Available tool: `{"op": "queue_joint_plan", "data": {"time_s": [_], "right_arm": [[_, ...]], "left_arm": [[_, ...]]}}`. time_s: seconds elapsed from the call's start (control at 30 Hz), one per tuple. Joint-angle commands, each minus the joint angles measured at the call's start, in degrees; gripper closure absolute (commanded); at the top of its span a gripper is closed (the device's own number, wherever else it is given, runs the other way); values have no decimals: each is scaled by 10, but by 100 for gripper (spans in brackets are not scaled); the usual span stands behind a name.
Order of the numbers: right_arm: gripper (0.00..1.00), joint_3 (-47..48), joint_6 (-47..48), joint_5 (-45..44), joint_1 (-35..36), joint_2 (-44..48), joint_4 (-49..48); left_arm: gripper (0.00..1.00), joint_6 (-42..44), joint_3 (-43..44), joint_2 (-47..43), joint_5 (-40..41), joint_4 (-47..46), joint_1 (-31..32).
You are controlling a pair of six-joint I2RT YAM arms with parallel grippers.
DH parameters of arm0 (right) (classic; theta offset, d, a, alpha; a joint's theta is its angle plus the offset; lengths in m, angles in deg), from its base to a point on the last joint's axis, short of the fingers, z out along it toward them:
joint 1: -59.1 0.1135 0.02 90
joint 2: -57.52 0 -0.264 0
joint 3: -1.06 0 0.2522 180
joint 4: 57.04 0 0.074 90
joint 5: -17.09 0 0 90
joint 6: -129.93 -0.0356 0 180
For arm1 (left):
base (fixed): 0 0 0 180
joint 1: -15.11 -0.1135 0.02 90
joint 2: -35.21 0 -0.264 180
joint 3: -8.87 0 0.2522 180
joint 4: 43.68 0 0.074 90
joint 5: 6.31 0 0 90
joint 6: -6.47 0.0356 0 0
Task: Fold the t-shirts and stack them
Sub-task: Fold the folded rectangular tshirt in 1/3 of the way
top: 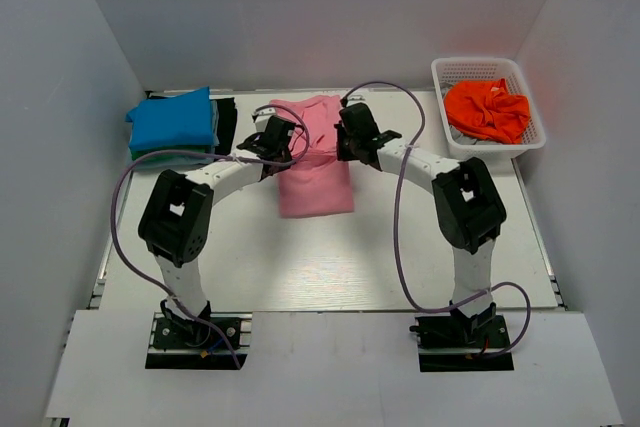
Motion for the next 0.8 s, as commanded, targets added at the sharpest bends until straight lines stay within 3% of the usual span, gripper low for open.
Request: {"op": "queue_joint_plan", "data": {"time_s": [0.0, 0.2, 0.27, 0.3, 0.33, 0.37, 0.4, 0.43, 0.5, 0.53, 0.6, 0.63, 0.77], "right_arm": [[99, 38, 13, 17, -10, -30, -15], [95, 70, 23, 59, -21, -73, -18], [88, 82, 24, 66, -25, -87, -17], [80, 88, 24, 67, -27, -87, -18], [58, 90, 25, 67, -29, -92, -18], [49, 98, 24, 61, -31, -97, -17], [41, 104, 22, 50, -31, -99, -16], [27, 110, 27, 41, -32, -101, -18], [26, 144, 28, 41, -35, -107, -3], [21, 151, 26, 41, -36, -102, 4], [21, 147, 23, 44, -36, -92, 20], [13, 135, 18, 53, -35, -61, 18], [10, -30, -15, 85, -34, 23, -7]], "left_arm": [[100, 9, 28, 5, -16, -23, -11], [100, 9, 45, 28, -29, -37, -28], [100, 9, 52, 51, -37, -37, -34], [89, 9, 71, 58, -43, -25, -39], [78, 16, 81, 66, -43, -16, -39], [66, 16, 106, 74, -43, 8, -44], [44, 16, 116, 79, -33, 15, -44], [30, 16, 123, 79, -33, 15, -49], [14, 16, 142, 79, -38, 15, -55], [10, 22, 147, 71, -38, 15, -56], [3, 22, 152, 51, -43, 29, -56], [0, 22, 125, 21, -43, 29, -56], [0, 16, 15, -70, -107, 12, -49]]}}
